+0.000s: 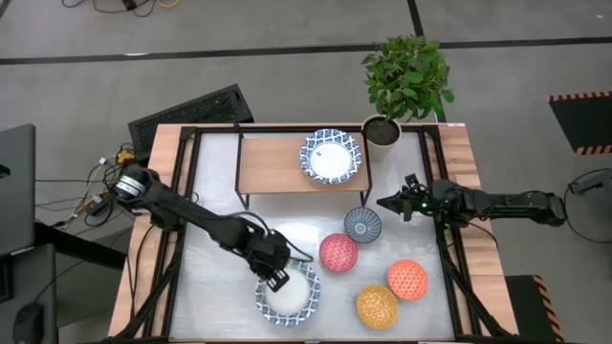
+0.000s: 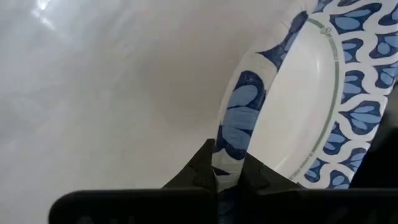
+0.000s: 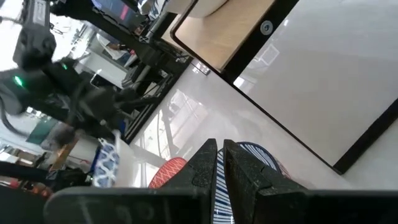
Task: Place and stack bowls onto a shelf
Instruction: Stack the white patterned bowl on top of the other white patterned bowl on the shelf
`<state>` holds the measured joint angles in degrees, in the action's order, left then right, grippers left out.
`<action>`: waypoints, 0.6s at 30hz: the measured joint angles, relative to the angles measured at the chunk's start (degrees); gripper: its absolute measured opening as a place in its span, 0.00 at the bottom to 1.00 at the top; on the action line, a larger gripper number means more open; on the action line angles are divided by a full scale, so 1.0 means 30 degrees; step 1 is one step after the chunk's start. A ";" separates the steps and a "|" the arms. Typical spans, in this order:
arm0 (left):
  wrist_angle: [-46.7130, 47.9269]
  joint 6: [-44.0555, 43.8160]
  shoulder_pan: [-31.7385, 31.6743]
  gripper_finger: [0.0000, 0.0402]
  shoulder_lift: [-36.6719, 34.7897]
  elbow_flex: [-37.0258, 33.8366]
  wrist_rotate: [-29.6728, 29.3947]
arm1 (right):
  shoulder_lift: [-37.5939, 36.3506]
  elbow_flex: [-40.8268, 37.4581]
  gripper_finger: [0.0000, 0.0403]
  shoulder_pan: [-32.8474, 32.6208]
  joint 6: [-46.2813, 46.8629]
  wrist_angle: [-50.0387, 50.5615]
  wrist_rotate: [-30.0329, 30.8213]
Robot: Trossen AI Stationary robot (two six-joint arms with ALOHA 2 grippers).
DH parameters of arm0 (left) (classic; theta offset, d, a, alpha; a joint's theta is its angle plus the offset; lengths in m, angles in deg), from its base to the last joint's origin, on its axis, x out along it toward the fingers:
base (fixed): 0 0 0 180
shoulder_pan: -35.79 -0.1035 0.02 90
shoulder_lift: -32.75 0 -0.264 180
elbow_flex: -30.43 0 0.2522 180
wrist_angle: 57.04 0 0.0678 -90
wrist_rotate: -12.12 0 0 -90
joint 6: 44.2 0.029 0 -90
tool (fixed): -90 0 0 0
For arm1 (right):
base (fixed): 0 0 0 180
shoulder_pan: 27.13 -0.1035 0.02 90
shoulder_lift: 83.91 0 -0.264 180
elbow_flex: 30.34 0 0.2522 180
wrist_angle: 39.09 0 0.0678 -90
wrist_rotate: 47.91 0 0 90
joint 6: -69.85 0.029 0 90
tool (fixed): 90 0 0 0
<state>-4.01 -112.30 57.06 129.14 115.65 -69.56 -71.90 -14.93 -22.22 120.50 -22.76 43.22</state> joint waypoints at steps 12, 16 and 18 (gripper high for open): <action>0.0544 -0.1510 -0.4275 0.00 -0.5529 0.0000 -0.1573 | 0.0000 0.0000 0.14 0.0000 -0.0044 -0.0005 0.0017; -0.1090 -0.1880 -0.6018 0.00 -0.6917 0.0000 -0.2083 | -0.0006 0.0000 0.14 0.0000 -0.0044 -0.0007 0.0028; -0.2339 -0.1894 -0.6757 0.00 -0.7449 0.0000 -0.2594 | 0.0000 0.0000 0.14 0.0000 -0.0044 -0.0007 0.0029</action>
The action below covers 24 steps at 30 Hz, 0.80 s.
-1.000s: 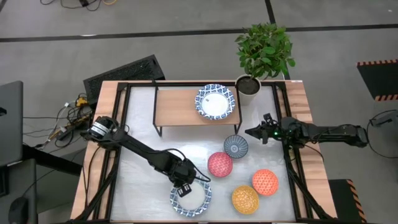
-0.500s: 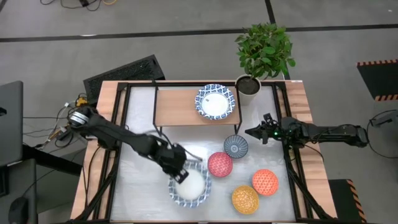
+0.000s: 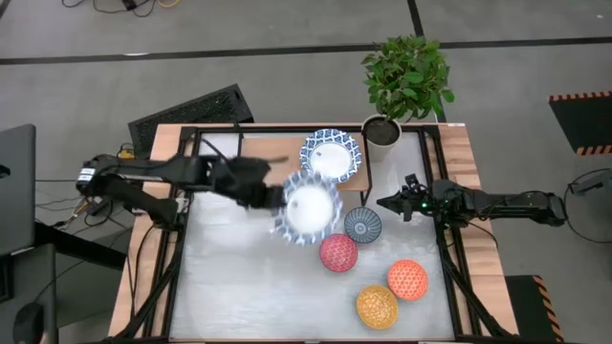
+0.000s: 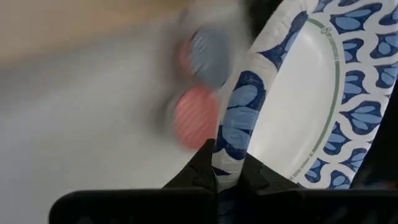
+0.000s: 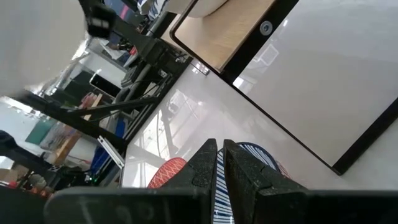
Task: Place and stack bowls onto a shelf
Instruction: Stack the white patterned bowl on top of the other white patterned bowl on the shelf
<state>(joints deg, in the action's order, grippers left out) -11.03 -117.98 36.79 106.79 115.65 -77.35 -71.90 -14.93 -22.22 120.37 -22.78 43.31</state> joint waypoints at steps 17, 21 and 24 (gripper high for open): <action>-0.4461 0.0397 -0.5532 0.00 -0.0578 0.0000 -0.1920 | 0.0000 0.0000 0.14 0.0000 -0.0063 0.0000 0.0022; -0.4587 0.1743 -0.6311 0.00 -0.0060 0.0912 -0.2525 | 0.0000 0.0000 0.14 0.0000 -0.0330 -0.0007 0.0058; -0.4235 0.3219 -0.6508 0.00 0.0956 0.2525 -0.2596 | 0.0000 0.0000 0.14 0.0007 -0.0437 -0.0007 0.0087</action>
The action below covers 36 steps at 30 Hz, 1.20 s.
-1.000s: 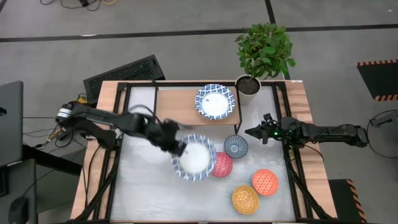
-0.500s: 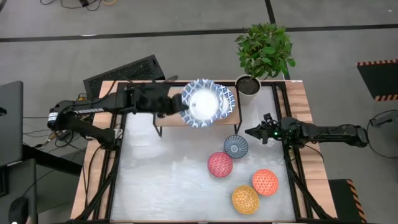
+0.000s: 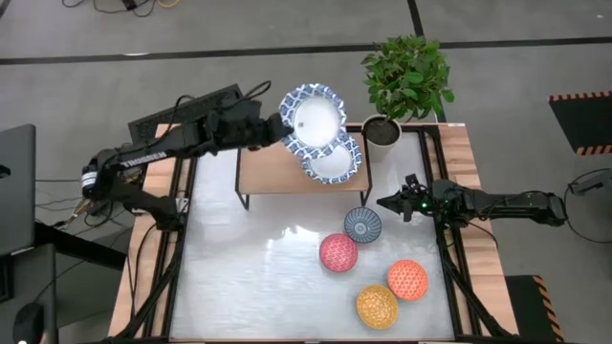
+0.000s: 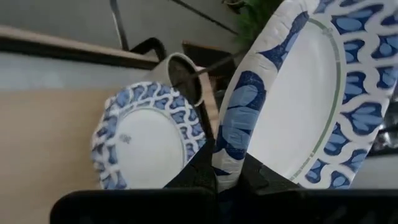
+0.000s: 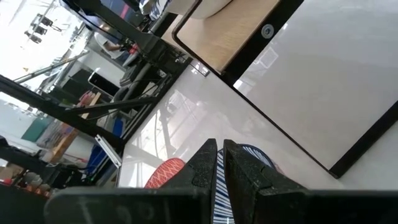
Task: Place and stack bowls onto a shelf
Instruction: Stack the white patterned bowl on top of the other white patterned bowl on the shelf
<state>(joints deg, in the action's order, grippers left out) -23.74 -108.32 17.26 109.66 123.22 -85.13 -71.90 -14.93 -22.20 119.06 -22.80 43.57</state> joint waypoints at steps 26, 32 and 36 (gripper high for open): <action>1.6648 0.9019 -0.2237 0.00 1.2885 1.7220 0.4743 | 0.0000 0.0000 0.14 0.0015 0.0087 0.0000 0.0000; 1.7164 0.9629 -0.2371 0.00 1.3535 1.7187 0.5107 | 0.0000 0.0000 0.14 0.0015 0.0087 0.0000 0.0000; 1.6661 0.9779 -0.2353 0.00 1.3498 1.7190 0.5250 | 0.0000 0.0000 0.14 0.0015 0.0087 0.0000 0.0000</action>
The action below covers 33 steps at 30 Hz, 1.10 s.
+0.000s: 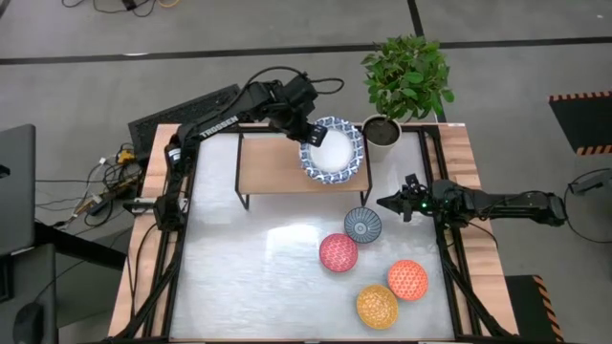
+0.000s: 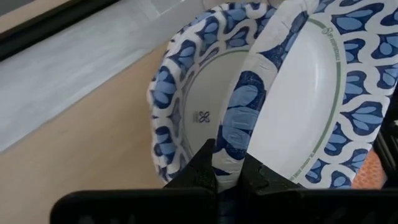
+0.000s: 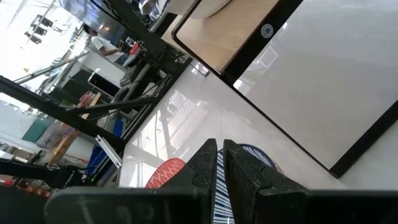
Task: Place and stack bowls onto a shelf
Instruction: Stack the white patterned bowl on top of the other white patterned bowl on the shelf
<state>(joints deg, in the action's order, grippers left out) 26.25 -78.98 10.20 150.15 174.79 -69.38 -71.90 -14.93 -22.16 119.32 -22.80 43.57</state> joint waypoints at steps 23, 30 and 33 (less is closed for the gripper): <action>-0.0475 0.2248 0.0301 0.32 -0.0022 -0.0466 -0.0968 | 0.0000 0.0000 0.14 0.0000 -0.0138 0.0000 0.0000; -0.0574 0.3452 0.0249 0.43 -0.0022 -0.0390 -0.1756 | 0.0000 0.0000 0.14 0.0000 -0.0131 0.0000 0.0000; -0.0524 0.3658 0.0064 0.45 -0.0022 -0.0321 -0.1927 | -0.0004 0.0000 0.14 0.0000 -0.0131 0.0000 0.0000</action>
<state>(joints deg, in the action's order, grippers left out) 24.67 -68.01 10.39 150.09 173.83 -75.16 -71.91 -14.93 -22.16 118.93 -22.80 43.57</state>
